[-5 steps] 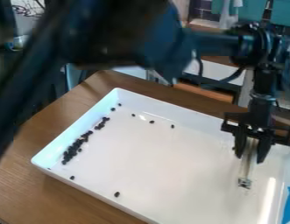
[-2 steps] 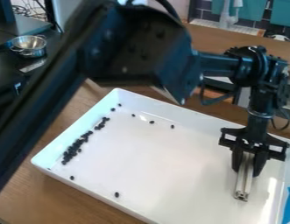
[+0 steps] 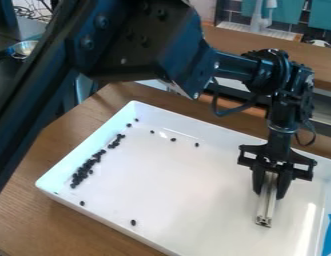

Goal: Sweep into pile

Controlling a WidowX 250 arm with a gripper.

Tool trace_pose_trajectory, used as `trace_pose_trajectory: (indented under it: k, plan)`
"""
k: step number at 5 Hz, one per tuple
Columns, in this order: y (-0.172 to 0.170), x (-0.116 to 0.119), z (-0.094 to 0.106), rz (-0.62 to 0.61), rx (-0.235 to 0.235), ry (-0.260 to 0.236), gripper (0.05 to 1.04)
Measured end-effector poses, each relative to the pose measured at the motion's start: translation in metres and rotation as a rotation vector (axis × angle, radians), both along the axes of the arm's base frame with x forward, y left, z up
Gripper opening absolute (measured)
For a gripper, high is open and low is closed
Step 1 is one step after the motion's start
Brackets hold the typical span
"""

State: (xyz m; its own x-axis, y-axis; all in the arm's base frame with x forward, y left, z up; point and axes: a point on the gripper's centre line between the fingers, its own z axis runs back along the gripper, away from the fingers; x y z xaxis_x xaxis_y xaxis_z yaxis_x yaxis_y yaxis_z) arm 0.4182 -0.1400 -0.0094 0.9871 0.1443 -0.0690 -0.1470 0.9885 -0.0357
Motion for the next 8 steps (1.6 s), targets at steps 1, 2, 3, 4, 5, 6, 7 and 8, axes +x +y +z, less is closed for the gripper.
trace_pose_trajectory:
  k: [1,2,3,4,5,6,7,8]
  plan:
    - [0.015,0.003,0.001,-0.005,-0.011,0.014,0.406]
    - [0.05,0.01,0.004,0.045,-0.028,0.037,0.406]
    - [0.071,0.013,0.008,0.058,-0.027,0.063,0.405]
    - [0.086,0.016,0.008,0.061,-0.029,0.089,0.406]
    - [0.112,0.016,0.009,0.08,-0.043,0.099,0.406]
    - [0.14,0.019,0.006,0.1,-0.027,0.078,0.406]
    - [0.154,0.019,0.001,0.114,0.0,0.081,0.405]
    - [0.162,0.019,0.0,0.1,0.006,0.084,0.405]
